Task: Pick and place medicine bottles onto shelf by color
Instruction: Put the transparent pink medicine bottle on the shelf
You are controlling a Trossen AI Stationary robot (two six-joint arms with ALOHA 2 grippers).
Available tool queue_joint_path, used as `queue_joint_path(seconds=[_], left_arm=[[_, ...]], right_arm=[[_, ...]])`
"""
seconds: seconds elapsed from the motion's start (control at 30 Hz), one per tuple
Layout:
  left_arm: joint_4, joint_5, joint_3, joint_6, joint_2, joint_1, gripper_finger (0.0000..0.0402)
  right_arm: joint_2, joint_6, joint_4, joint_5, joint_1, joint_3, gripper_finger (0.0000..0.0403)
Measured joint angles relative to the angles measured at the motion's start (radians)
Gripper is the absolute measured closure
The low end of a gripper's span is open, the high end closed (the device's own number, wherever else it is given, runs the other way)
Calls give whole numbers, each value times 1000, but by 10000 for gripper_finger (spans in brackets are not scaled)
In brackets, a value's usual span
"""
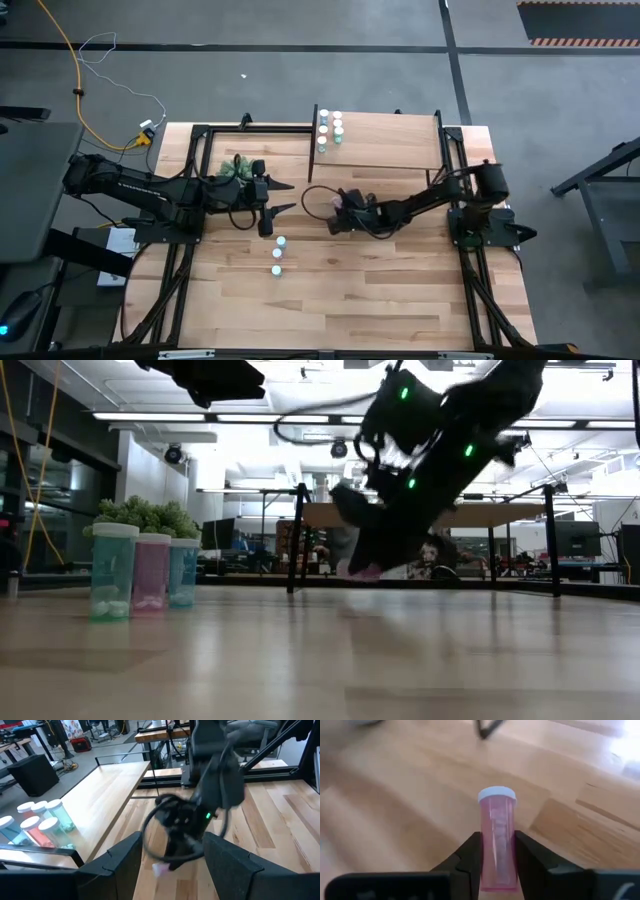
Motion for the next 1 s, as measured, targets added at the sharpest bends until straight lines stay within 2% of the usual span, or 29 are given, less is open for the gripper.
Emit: queue_joint_path(seconds=[0.2, 0.3, 0.4, 0.47, 0.53, 0.67, 0.77, 0.87, 1.0], left_arm=[[-3, 0, 0, 0, 0, 0, 202], [-3, 0, 0, -2, 0, 0, 202], [-3, 0, 0, -18, 0, 0, 202], [-3, 1, 0, -48, 0, 0, 202], [2, 31, 0, -52, 12, 0, 202], [72, 136, -1, -16, 85, 20, 202], [182, 234, 0, 7, 175, 65, 202], [334, 359, 0, -4, 281, 123, 202], [524, 488, 0, -64, 397, 190, 202]], right_arm=[[-127, -183, -91, -80, 78, 0, 315], [-173, -212, -102, -47, 130, -21, 315], [-203, -197, -66, 35, 178, -80, 314], [-218, -203, 45, 82, 201, -140, 314], [-232, -249, 234, 80, 212, -216, 314], [-234, -419, 682, -6, 196, -343, 314], [-234, -549, 934, -74, 168, -394, 314], [-234, -659, 1084, -138, 130, -401, 314], [-234, -762, 1142, -218, 79, -374, 314]])
